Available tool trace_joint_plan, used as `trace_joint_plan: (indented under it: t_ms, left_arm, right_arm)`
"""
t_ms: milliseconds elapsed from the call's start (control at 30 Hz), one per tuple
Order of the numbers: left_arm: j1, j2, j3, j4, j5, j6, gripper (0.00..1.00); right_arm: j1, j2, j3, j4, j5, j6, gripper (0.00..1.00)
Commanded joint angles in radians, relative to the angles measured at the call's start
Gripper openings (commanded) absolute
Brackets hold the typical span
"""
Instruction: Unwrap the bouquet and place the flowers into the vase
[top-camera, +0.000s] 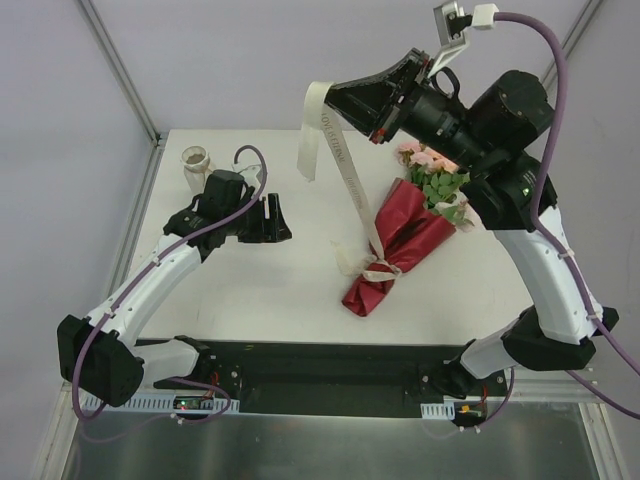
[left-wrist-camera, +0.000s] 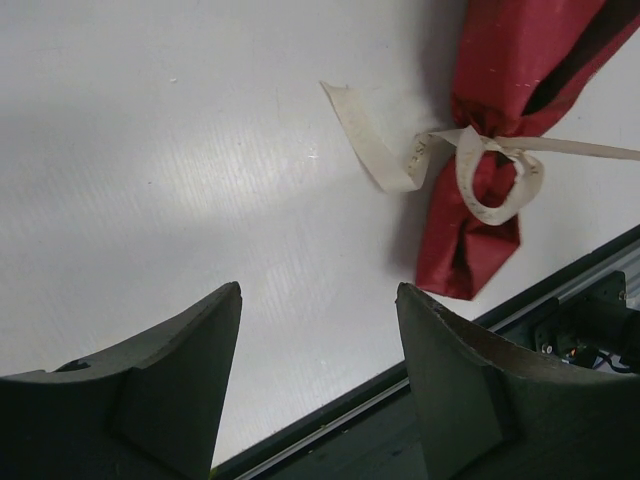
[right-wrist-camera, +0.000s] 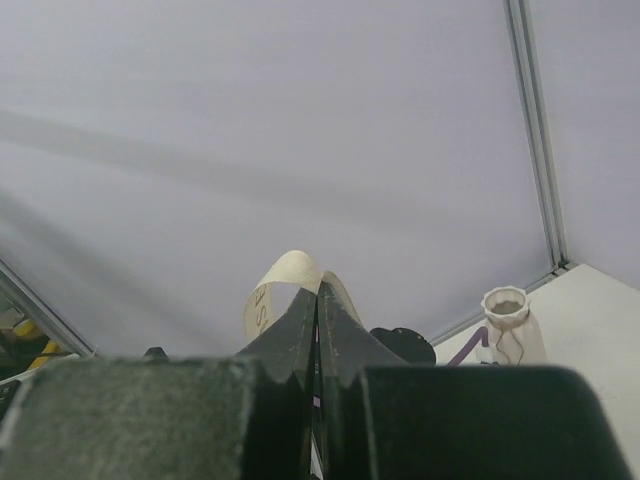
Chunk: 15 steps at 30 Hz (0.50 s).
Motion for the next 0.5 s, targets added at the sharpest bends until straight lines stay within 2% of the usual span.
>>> trace_joint_plan:
  t_ms: [0,100,267,300,367,400,467]
  left_arm:
    - [0.006,-0.004,0.025,0.009,0.020,0.027,0.63]
    - [0.006,-0.018,0.016,0.009,0.016,0.027,0.63]
    - [0.006,-0.053,-0.013,0.009,-0.004,0.008,0.63]
    - [0.006,-0.064,-0.021,0.009,-0.028,0.004,0.62]
    - [0.008,-0.100,-0.038,0.009,-0.052,-0.002,0.62]
    - [0.008,-0.113,-0.044,0.007,-0.073,-0.002,0.62]
    - [0.011,-0.143,-0.061,0.009,-0.090,-0.007,0.62]
  right_arm:
    - [0.006,-0.008,-0.065,0.057,0.005,0.020,0.00]
    - [0.007,-0.033,-0.154,0.045,0.031,0.014,0.00]
    - [0.007,-0.004,-0.216,-0.130,0.115,-0.016,0.02]
    - [0.003,0.036,-0.211,-0.221,0.118,-0.010,0.10]
    - [-0.018,0.097,-0.127,-0.338,0.103,-0.006,0.17]
    - [-0.028,0.154,-0.101,-0.433,0.100,-0.010,0.25]
    - [-0.072,0.205,-0.044,-0.516,0.089,-0.010,0.51]
